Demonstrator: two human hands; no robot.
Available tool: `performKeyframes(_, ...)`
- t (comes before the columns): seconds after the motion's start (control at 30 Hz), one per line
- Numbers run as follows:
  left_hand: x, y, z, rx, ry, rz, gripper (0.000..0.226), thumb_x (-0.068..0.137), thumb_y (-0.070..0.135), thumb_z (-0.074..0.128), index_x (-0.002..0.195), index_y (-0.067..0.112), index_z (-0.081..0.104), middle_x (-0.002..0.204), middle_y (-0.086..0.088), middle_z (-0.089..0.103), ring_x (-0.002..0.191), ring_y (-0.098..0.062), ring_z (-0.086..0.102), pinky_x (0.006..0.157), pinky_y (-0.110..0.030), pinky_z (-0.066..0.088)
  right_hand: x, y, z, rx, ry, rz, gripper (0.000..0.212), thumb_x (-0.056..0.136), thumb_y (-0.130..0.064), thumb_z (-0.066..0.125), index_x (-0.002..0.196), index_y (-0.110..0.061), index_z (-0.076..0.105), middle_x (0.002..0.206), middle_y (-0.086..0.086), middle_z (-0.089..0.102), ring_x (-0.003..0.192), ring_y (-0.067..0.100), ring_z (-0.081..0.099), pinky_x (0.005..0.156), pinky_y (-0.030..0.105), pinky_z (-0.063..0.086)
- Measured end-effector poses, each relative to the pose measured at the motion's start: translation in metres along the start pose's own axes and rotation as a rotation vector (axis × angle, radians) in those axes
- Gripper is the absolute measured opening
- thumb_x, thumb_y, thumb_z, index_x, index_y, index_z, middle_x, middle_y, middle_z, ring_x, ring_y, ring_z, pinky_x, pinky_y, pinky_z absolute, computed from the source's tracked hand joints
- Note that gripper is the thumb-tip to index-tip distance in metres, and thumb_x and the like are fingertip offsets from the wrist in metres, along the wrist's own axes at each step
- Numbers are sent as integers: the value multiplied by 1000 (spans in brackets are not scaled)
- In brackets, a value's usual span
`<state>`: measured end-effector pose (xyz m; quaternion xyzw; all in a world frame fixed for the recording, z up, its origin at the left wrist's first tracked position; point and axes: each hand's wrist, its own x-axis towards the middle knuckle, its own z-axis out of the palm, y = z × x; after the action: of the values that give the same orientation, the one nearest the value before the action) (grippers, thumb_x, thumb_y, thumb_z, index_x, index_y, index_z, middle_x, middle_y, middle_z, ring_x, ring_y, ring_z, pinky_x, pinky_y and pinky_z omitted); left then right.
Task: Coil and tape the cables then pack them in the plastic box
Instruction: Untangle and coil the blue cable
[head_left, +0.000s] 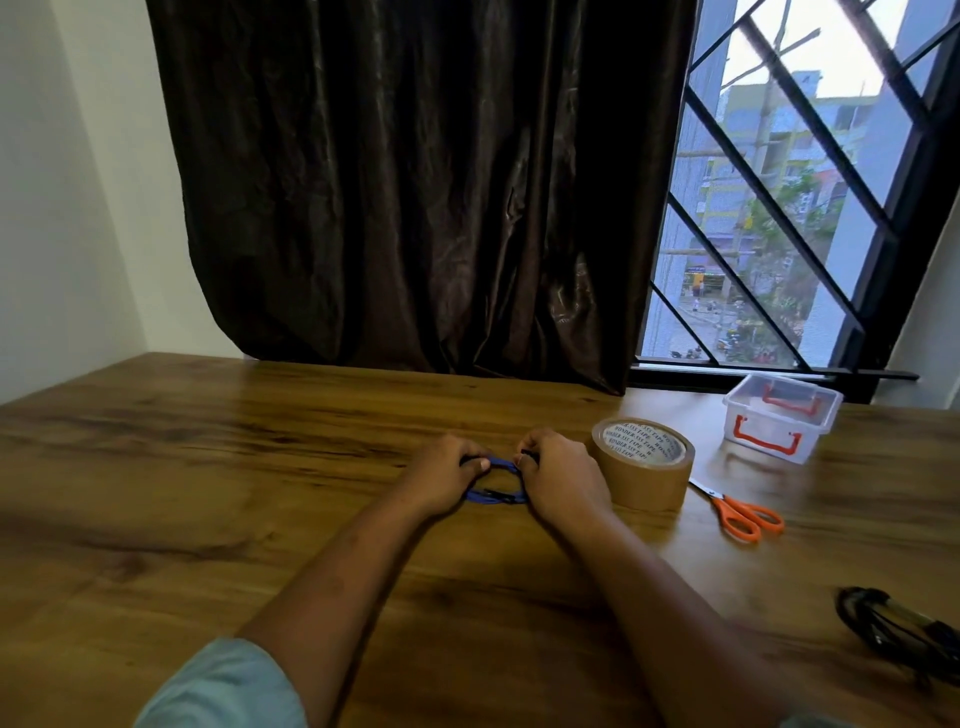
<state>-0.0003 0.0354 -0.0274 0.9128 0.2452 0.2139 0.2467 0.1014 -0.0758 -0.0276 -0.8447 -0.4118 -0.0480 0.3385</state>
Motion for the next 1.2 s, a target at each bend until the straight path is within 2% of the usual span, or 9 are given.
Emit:
performKeyframes(0.07, 0, 0, 2, 30, 8, -3, 28, 95, 25, 50, 118, 17, 65, 115, -7, 65, 101, -21, 58, 68, -22, 39, 0, 1, 1, 21, -18, 0, 10, 94, -24, 52, 99, -25, 60, 100, 0, 65, 87, 16, 56, 69, 31, 46)
performKeyframes(0.17, 0, -2, 5, 128, 5, 7, 31, 94, 30, 51, 122, 21, 62, 122, -6, 57, 111, -22, 53, 84, -26, 35, -1, 0, 1, 17, -12, -16, 15, 95, -22, 50, 104, -23, 61, 110, 2, 61, 97, 19, 56, 75, 31, 49)
performKeyframes(0.3, -1, 0, 5, 108, 24, 20, 29, 94, 29, 52, 118, 20, 65, 115, -6, 60, 102, -18, 54, 76, -23, 33, -4, -2, 2, -44, -3, -43, 23, 97, -29, 45, 111, -21, 62, 119, 7, 57, 114, 28, 48, 78, 34, 44)
performKeyframes(0.4, -2, 2, 2, 32, 47, 39, 25, 94, 27, 53, 101, 11, 71, 99, -9, 67, 85, -17, 55, 64, -23, 31, -7, -4, 1, -91, -27, -50, 28, 98, -31, 43, 116, -19, 61, 123, 9, 55, 126, 34, 38, 86, 37, 43)
performKeyframes(0.5, -3, 4, 2, 32, 56, 44, 30, 95, 27, 51, 90, 5, 70, 98, -15, 64, 97, -28, 54, 74, -29, 32, -7, -5, 0, -88, -7, -64, 29, 98, -31, 42, 115, -19, 62, 121, 9, 55, 124, 33, 38, 85, 36, 42)
performKeyframes(0.7, 3, 3, 0, 31, 212, 25, 30, 98, 28, 43, 104, 16, 71, 108, -5, 64, 106, -24, 49, 85, -31, 30, -6, -6, -1, -24, 127, -127, 27, 98, -26, 42, 109, -16, 64, 113, 5, 60, 113, 29, 48, 86, 34, 43)
performKeyframes(0.8, 4, 4, 0, 47, 304, 59, 28, 97, 27, 45, 106, 16, 69, 107, -4, 63, 104, -22, 47, 84, -31, 33, -7, -8, -4, -27, 223, -220, 22, 96, -23, 44, 102, -15, 64, 103, 3, 60, 100, 22, 53, 72, 24, 38)
performKeyframes(0.93, 1, 14, 1, 45, 355, 220, 28, 95, 25, 45, 103, 14, 69, 102, -5, 65, 98, -25, 53, 83, -36, 40, -13, -20, -17, -51, 343, -321, 17, 94, -20, 46, 95, -16, 62, 96, 2, 58, 90, 18, 54, 68, 22, 33)
performKeyframes(1.2, -17, 43, 12, 30, 337, 437, 31, 90, 26, 45, 98, 12, 71, 94, -4, 64, 92, -27, 55, 77, -41, 46, -30, 7, -51, -91, 421, -204, 17, 92, -18, 47, 97, -13, 62, 100, 5, 59, 93, 25, 55, 68, 27, 36)
